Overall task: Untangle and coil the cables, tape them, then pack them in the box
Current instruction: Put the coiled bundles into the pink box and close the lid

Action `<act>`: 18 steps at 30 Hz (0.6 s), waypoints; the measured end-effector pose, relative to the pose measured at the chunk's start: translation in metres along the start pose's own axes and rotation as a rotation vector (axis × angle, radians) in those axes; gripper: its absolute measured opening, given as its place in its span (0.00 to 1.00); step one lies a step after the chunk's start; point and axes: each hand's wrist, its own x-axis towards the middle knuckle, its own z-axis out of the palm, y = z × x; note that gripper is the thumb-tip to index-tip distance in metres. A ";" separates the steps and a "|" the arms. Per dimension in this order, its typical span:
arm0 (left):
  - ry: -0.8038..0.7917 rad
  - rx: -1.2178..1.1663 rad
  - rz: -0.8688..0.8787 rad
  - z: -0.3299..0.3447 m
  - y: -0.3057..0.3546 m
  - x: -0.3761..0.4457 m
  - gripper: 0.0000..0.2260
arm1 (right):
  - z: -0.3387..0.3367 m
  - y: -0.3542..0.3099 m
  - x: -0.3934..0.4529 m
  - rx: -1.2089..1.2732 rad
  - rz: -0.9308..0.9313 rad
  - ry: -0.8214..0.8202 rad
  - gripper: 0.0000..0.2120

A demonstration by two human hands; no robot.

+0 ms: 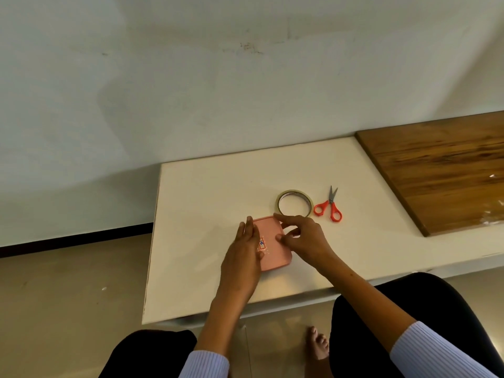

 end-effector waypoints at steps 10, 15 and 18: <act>-0.131 0.075 0.031 -0.002 -0.009 0.004 0.36 | -0.005 0.008 0.008 -0.064 0.020 -0.131 0.29; -0.125 0.151 0.022 0.000 -0.010 0.005 0.36 | -0.006 0.003 0.005 -0.123 0.041 -0.148 0.30; -0.140 0.125 0.023 0.002 -0.008 0.005 0.43 | -0.004 0.001 -0.002 -0.108 0.050 -0.165 0.30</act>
